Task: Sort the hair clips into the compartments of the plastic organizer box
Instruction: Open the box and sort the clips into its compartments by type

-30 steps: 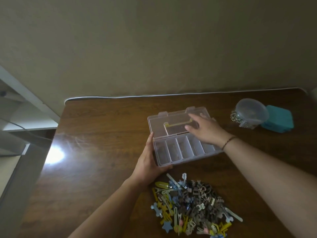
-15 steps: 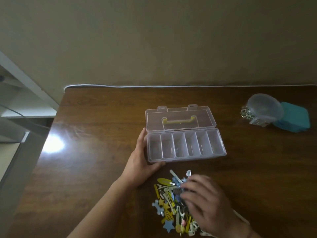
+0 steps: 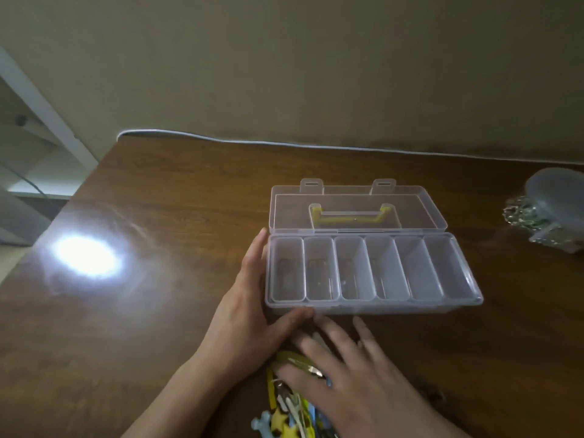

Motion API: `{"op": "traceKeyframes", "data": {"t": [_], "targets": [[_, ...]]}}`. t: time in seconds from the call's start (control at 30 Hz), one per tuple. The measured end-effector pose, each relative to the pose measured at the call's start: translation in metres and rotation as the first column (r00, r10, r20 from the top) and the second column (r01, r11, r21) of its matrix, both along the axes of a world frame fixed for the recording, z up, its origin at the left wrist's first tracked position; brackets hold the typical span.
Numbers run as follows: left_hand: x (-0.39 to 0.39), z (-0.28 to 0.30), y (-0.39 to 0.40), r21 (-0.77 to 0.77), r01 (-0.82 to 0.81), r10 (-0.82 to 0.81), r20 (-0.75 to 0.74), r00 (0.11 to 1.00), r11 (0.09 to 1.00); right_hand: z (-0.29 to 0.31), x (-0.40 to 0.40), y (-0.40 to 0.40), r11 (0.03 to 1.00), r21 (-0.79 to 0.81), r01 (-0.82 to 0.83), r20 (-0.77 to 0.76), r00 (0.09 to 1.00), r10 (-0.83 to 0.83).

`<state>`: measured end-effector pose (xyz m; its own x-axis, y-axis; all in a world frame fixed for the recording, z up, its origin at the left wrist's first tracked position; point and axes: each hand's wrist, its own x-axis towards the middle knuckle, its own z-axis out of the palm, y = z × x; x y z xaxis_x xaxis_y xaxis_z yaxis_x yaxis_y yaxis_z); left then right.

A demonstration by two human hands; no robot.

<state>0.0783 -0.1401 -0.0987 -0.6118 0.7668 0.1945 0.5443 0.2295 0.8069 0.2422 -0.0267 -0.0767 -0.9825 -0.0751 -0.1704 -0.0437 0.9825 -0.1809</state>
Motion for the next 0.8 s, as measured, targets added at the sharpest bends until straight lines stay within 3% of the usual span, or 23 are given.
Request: {"op": "traceKeyframes", "data": {"t": [0.13, 0.4, 0.6, 0.7, 0.8], "targets": [[0.002, -0.007, -0.003, 0.023, 0.004, -0.002, -0.069, 0.998, 1.0, -0.012, 0.001, -0.011, 0.995, 0.084, -0.053, -0.091, 0.994, 0.06], [0.006, -0.006, -0.003, 0.092, 0.019, -0.004, -0.156, 0.988, 0.996, 0.001, 0.017, 0.003, 0.989, 0.088, -0.122, -0.001, 0.993, 0.122], [0.015, -0.002, -0.012, 0.032, 0.033, -0.027, -0.185, 0.982, 0.999, 0.02, 0.043, 0.009, 0.998, 0.048, -0.032, -0.018, 0.999, 0.033], [0.017, 0.0, -0.022, 0.004, 0.018, -0.016, -0.334, 0.943, 1.0, 0.017, 0.051, 0.014, 0.999, 0.047, 0.025, -0.042, 0.999, -0.023], [0.031, 0.006, -0.025, 0.041, 0.109, -0.074, -0.499, 0.864, 0.993, 0.016, 0.06, 0.024, 0.995, 0.024, 0.093, -0.081, 0.993, -0.09]]}}
